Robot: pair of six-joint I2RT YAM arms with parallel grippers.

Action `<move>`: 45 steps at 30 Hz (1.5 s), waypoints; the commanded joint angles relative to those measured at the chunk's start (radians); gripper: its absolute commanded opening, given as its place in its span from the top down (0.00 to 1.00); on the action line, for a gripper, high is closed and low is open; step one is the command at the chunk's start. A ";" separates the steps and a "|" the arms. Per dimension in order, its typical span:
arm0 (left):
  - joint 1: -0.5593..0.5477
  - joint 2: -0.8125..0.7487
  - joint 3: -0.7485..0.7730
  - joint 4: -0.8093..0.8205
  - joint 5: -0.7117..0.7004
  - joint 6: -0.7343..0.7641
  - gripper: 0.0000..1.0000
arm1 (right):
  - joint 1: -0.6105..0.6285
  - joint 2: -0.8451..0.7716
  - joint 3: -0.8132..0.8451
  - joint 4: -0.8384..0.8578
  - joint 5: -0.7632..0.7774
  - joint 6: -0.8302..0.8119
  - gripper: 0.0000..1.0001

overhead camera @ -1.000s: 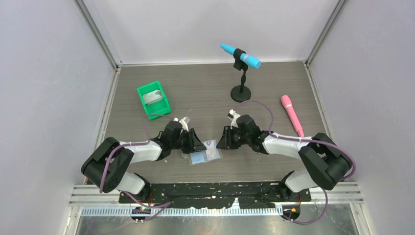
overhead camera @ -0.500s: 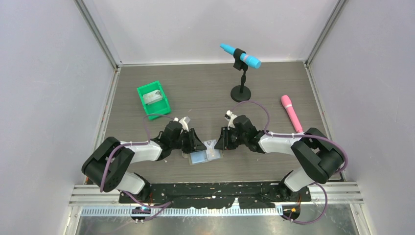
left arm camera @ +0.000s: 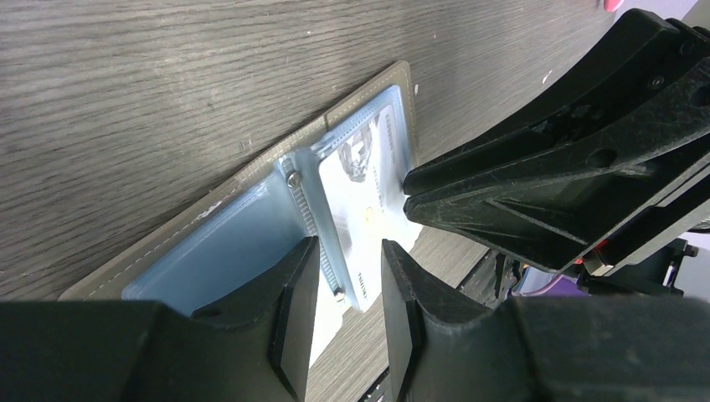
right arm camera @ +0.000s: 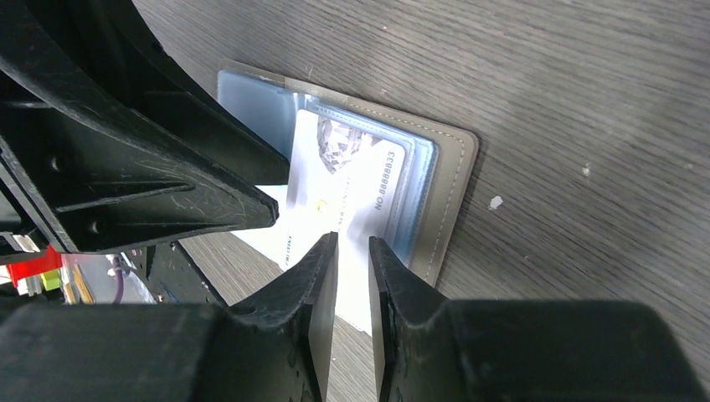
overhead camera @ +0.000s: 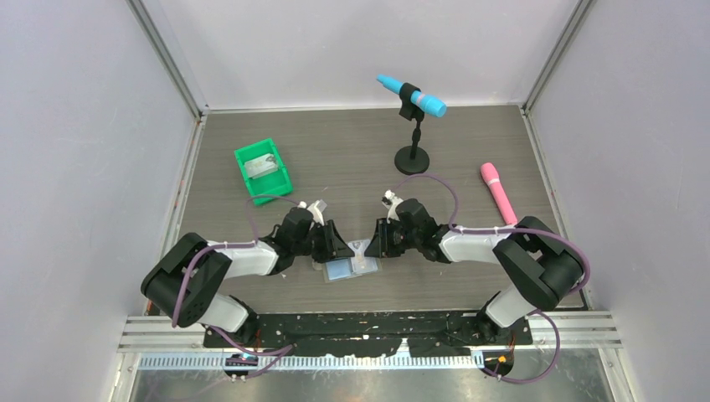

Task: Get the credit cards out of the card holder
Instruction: Remove the credit card from the card holder.

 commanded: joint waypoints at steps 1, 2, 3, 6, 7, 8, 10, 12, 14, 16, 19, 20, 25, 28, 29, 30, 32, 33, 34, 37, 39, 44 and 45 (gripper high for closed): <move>-0.009 0.018 0.002 0.071 -0.003 0.006 0.65 | 0.008 0.012 0.000 0.056 0.000 0.018 0.73; -0.009 0.021 0.000 0.083 0.003 -0.002 0.65 | 0.008 0.013 -0.001 0.058 0.000 0.019 0.73; -0.009 0.025 -0.003 0.097 0.008 -0.010 0.65 | 0.009 0.015 -0.002 0.058 0.002 0.019 0.74; -0.011 0.033 -0.008 0.126 0.023 -0.027 0.65 | 0.008 0.016 -0.006 0.059 0.006 0.020 0.74; -0.011 0.035 -0.008 0.133 0.027 -0.031 0.65 | 0.008 0.016 -0.006 0.059 0.007 0.021 0.74; -0.011 0.036 -0.008 0.140 0.030 -0.034 0.65 | 0.009 0.016 -0.007 0.059 0.007 0.021 0.74; -0.011 0.039 -0.008 0.150 0.034 -0.039 0.66 | 0.009 0.016 -0.009 0.057 0.012 0.021 0.74; -0.010 0.042 -0.008 0.152 0.032 -0.040 0.66 | 0.009 0.009 -0.009 0.048 0.021 0.020 0.74; -0.011 0.045 -0.012 0.152 0.026 -0.040 0.66 | 0.009 -0.008 -0.003 0.029 0.027 0.015 0.74; -0.011 0.045 -0.017 0.152 0.020 -0.038 0.67 | 0.008 -0.030 0.004 0.007 0.029 0.013 0.74; -0.011 0.050 -0.021 0.152 0.013 -0.031 0.67 | 0.009 -0.064 0.011 -0.019 0.040 0.018 0.74; -0.011 0.053 -0.021 0.152 0.012 -0.031 0.67 | 0.010 -0.076 0.013 -0.023 0.051 0.018 0.74; -0.011 0.060 -0.024 0.152 0.013 -0.031 0.67 | 0.008 -0.089 0.017 -0.040 0.087 0.005 0.74; -0.011 0.058 -0.024 0.152 0.013 -0.030 0.67 | 0.008 -0.078 0.017 -0.037 0.088 0.004 0.74; -0.012 0.056 -0.025 0.152 0.012 -0.029 0.67 | 0.008 -0.074 0.017 -0.036 0.088 0.004 0.74; -0.012 0.056 -0.025 0.152 0.011 -0.028 0.67 | 0.008 -0.066 0.016 -0.033 0.086 0.006 0.74; -0.011 0.055 -0.026 0.153 0.011 -0.027 0.67 | 0.009 -0.051 0.012 -0.022 0.078 0.011 0.73; -0.011 0.057 -0.027 0.152 0.011 -0.027 0.67 | 0.008 -0.041 0.009 -0.010 0.068 0.013 0.74; -0.012 0.058 -0.026 0.153 0.011 -0.027 0.67 | 0.009 -0.034 0.007 -0.004 0.064 0.018 0.73; -0.011 0.063 -0.025 0.154 0.012 -0.025 0.67 | 0.009 0.001 0.002 0.030 0.035 0.029 0.74; -0.013 0.066 -0.025 0.160 0.013 -0.025 0.67 | 0.009 0.018 -0.002 0.045 0.026 0.037 0.74; -0.012 0.065 -0.030 0.170 0.014 -0.027 0.68 | 0.009 0.028 -0.016 0.052 0.032 0.048 0.75; -0.013 0.064 -0.031 0.173 0.014 -0.027 0.69 | 0.009 0.025 -0.018 0.052 0.034 0.050 0.75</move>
